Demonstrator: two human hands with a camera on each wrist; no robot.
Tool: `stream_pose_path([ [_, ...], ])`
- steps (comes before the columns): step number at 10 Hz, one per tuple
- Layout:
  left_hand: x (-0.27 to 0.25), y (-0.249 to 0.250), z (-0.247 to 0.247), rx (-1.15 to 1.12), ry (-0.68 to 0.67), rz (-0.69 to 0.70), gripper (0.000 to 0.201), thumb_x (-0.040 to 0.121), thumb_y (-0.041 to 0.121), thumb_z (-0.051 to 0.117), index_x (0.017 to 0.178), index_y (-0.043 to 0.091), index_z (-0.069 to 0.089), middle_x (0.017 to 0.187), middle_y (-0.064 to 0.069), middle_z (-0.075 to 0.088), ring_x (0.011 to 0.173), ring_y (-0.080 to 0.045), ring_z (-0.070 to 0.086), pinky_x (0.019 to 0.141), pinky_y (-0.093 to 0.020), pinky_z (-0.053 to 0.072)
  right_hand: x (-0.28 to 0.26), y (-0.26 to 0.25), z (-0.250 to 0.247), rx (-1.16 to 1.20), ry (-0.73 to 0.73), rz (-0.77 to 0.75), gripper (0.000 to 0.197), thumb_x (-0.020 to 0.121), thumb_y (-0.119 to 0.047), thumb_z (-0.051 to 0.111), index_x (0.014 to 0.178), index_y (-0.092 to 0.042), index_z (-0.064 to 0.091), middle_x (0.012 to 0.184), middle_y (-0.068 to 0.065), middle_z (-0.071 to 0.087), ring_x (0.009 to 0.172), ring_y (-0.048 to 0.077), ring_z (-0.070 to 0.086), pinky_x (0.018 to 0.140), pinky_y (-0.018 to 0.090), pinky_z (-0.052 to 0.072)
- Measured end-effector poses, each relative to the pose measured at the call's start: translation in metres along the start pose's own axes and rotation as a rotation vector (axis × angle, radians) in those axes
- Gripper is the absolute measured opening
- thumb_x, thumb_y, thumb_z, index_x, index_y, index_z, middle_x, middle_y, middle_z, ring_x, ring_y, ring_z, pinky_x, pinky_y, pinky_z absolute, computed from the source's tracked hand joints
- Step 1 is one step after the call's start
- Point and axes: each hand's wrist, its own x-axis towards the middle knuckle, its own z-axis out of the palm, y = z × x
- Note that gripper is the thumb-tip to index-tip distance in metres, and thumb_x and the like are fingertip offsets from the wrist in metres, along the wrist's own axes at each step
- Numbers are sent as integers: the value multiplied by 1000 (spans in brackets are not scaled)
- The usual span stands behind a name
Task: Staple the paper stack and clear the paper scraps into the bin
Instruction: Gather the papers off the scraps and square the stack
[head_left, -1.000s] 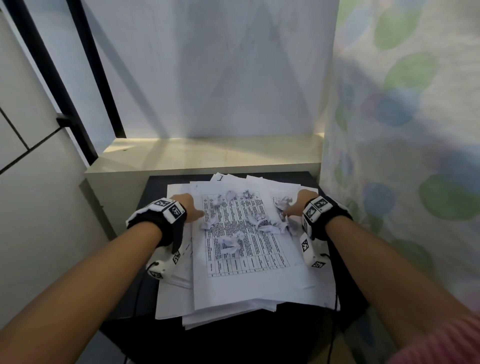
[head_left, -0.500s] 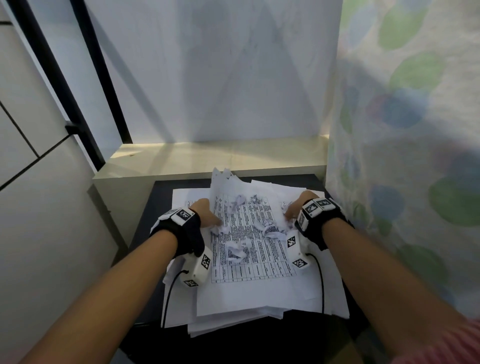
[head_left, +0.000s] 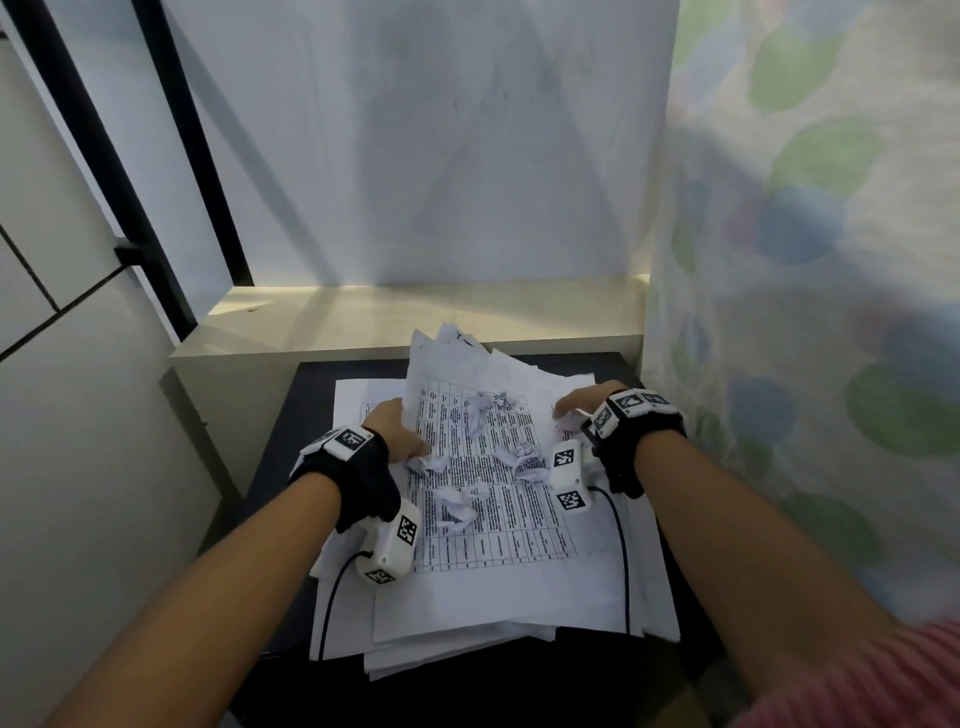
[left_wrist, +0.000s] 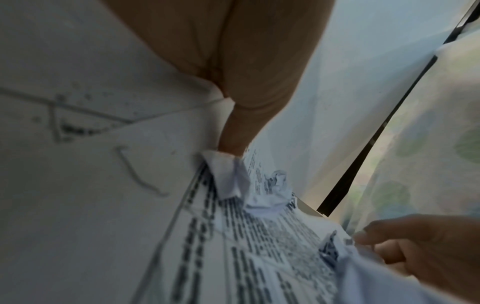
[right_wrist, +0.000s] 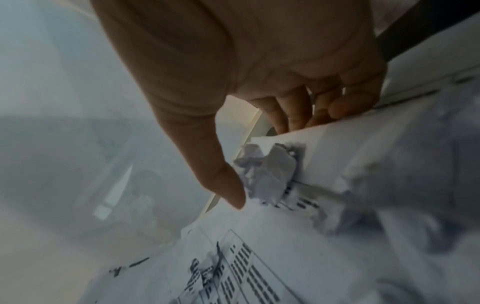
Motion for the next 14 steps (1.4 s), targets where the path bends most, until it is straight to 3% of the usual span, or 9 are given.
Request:
stream_pose_path([
  [1,0,-1,-2,-3,8,9,53,80,9,72,126,-2,49,128,-18,58,117,-32,56,92,-35,46,-8,4,-2,-17,6,-59,49,82,-15,70,126,1,55,104,11,60,103,28,60,77,24,47],
  [2,-4,0,-7,-9,39,28,55,80,13,72,127,-3,48,130,-18,56,120,-33,53,97,-36,44,3,11,0,2,-10,-101,48,75,-13,77,116,5,60,99,13,62,73,20,55,48,19,36],
  [4,-13,11,-31,-134,124,179,46,81,6,70,123,-2,52,120,-10,60,118,-29,56,87,-28,39,5,-5,-6,100,-90,-226,78,58,-43,85,120,-6,55,107,8,63,105,29,63,80,34,54],
  [6,-23,25,-62,-226,203,309,53,83,0,66,131,-1,45,134,-18,55,124,-31,52,100,-31,38,-21,-40,-25,346,-51,-314,56,68,-41,80,108,-11,55,86,5,66,69,17,64,82,38,52],
  [7,-27,29,-70,-241,262,379,51,83,-2,65,131,-2,46,133,-19,55,124,-31,52,101,-30,37,-11,-46,-26,268,-8,-314,96,43,-53,88,121,-14,50,120,2,64,106,23,64,94,42,52],
  [10,-29,26,-72,-295,287,414,51,86,-2,61,134,-2,43,137,-18,53,127,-30,50,96,-23,32,-15,-34,-10,166,49,-141,140,54,-63,76,146,-30,-25,160,14,4,142,40,21,112,56,26],
  [11,-25,23,-71,-304,286,400,51,86,-3,61,134,-1,43,137,-17,53,127,-29,51,96,-24,33,-2,-22,-8,183,120,-101,124,68,-71,60,148,-23,-21,160,9,-1,146,37,11,116,51,14],
  [13,-18,15,-65,-349,279,362,49,87,-5,58,133,-1,44,136,-18,53,126,-30,51,95,-26,35,28,-10,-4,178,297,65,142,45,-95,46,146,2,19,155,17,23,144,29,25,121,41,15],
  [14,-14,12,-62,-359,284,356,49,87,-5,58,133,-1,44,136,-18,53,127,-30,50,95,-27,35,23,-10,-2,130,195,42,99,72,-66,63,142,-1,36,147,16,40,135,29,40,114,38,32],
])
